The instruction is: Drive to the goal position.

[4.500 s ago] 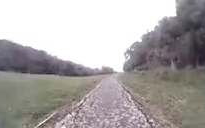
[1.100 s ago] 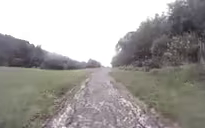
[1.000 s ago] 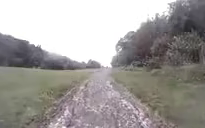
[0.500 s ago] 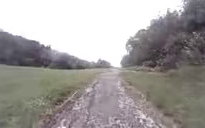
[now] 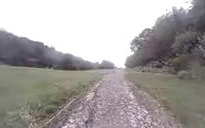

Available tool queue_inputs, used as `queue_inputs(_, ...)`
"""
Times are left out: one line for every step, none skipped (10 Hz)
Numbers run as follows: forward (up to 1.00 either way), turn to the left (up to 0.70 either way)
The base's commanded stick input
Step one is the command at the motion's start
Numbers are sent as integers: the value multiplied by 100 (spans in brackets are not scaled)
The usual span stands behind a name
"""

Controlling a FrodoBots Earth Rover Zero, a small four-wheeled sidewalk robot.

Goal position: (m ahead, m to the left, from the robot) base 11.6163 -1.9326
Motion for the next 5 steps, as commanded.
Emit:
queue_inputs(85, 0)
queue_inputs(85, 0)
queue_inputs(85, 0)
queue_inputs(85, 0)
queue_inputs(85, -27)
